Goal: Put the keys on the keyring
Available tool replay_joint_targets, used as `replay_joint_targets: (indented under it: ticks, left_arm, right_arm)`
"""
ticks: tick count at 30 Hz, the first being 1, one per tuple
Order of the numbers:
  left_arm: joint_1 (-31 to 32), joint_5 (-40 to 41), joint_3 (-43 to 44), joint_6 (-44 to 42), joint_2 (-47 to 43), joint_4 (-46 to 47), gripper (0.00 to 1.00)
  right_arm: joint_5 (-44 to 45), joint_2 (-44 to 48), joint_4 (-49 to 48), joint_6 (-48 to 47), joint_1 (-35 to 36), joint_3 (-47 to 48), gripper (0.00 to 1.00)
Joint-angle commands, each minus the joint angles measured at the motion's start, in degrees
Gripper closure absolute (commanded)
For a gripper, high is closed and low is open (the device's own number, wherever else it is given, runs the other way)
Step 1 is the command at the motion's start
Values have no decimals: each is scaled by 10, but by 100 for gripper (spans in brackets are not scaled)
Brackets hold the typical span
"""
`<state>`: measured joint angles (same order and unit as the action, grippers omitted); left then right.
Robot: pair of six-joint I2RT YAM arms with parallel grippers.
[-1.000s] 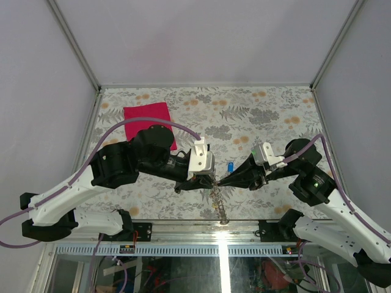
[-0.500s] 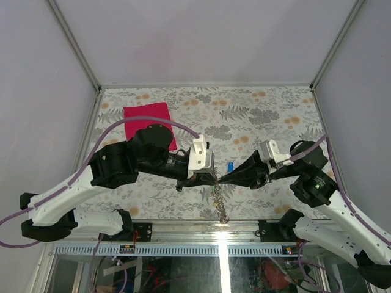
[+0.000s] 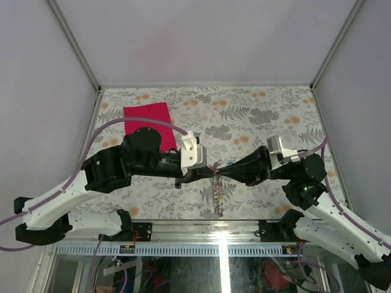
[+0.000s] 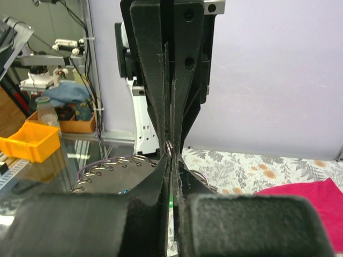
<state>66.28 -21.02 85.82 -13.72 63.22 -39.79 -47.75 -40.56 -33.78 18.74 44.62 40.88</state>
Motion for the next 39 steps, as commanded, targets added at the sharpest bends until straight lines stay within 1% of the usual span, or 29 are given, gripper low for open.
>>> replay_joint_targets:
  ticks: [1, 2, 4, 7, 17, 25, 30, 35, 39]
  left_arm:
    - [2, 34, -26, 28, -17, 96, 97]
    - [2, 36, -33, 31, -23, 110, 95]
    - [2, 35, -43, 37, -35, 133, 87]
    - [3, 36, -49, 39, -43, 145, 80]
    - [2, 39, -52, 37, -43, 164, 76]
    - [2, 18, -45, 32, -31, 164, 75]
    - [2, 10, -48, 30, -30, 162, 68]
    - [2, 12, -48, 31, -32, 163, 68]
    - [2, 14, -48, 32, -33, 167, 79]
  right_arm:
    - [62, 4, -177, 55, 2, -5, 100]
    - [62, 3, -175, 53, 1, -5, 100]
    - [60, 2, -171, 51, 2, -6, 100]
    - [55, 0, -171, 52, 2, -4, 100]
    - [43, 1, -147, 42, 2, 1, 100]
    - [49, 2, -147, 37, 2, -6, 100]
    - [63, 5, -146, 32, 2, -9, 100]
    - [70, 8, -135, 23, 2, -8, 100]
    - [63, 7, -131, 25, 2, -6, 100]
